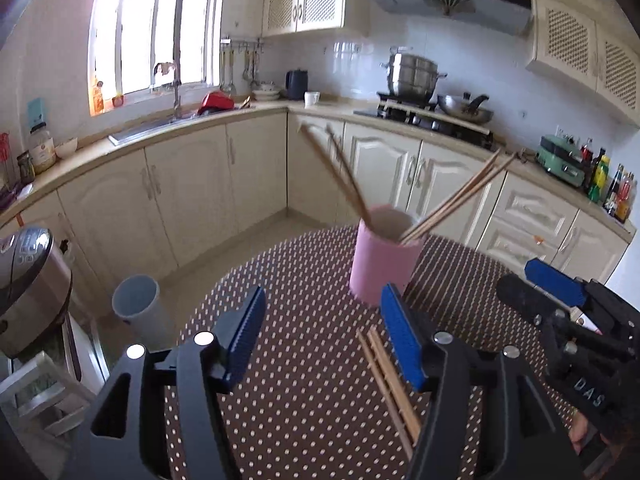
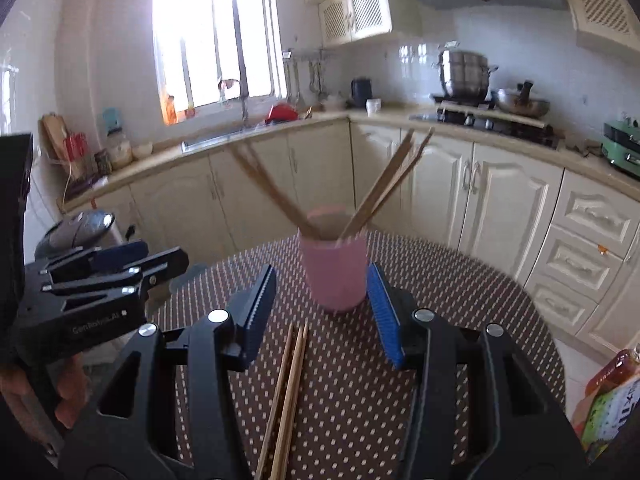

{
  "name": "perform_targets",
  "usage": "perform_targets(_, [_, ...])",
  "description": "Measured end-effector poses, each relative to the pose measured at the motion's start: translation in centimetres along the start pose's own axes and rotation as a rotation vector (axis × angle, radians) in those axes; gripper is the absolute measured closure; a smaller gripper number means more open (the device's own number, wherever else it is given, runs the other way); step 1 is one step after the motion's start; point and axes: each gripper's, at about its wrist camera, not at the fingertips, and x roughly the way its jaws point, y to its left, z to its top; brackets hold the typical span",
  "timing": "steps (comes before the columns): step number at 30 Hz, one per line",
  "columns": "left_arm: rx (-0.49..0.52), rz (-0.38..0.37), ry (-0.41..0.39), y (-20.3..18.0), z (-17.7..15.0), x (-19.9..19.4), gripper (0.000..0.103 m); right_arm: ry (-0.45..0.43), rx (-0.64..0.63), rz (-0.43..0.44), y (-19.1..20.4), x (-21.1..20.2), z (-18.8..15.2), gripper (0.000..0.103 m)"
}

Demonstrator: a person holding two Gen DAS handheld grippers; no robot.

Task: Organize utensils
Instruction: 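Withdraw the left gripper from the cup toward the pile while the right gripper follows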

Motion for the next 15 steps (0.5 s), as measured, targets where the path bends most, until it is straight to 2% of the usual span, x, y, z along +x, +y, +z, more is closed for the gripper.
perform_targets(5, [-0.022, 0.026, 0.099, 1.4, -3.1, 2.5, 0.043, 0.226, -0.033, 0.034, 1.0, 4.7, -4.0, 0.056])
perform_targets(8, [-0.030, 0.027, 0.139, 1.8, -4.1, 3.5, 0.043, 0.331, -0.049, 0.061, 1.5, 7.5, -5.8, 0.069])
perform_targets(10, [-0.025, 0.026, 0.163, 2.0, -4.9, 4.1, 0.043, 0.371, -0.057, 0.061, 1.5, 8.7, -6.6, 0.069])
perform_targets(12, [-0.018, 0.027, 0.177, 2.0, -5.3, 4.5, 0.043, 0.396, -0.059, 0.066, 1.6, 9.5, -7.3, 0.075])
perform_targets(15, [-0.014, 0.018, 0.200, 1.9, -5.6, 5.2, 0.043, 0.431, -0.064, 0.068, 1.4, 10.3, -8.0, 0.079])
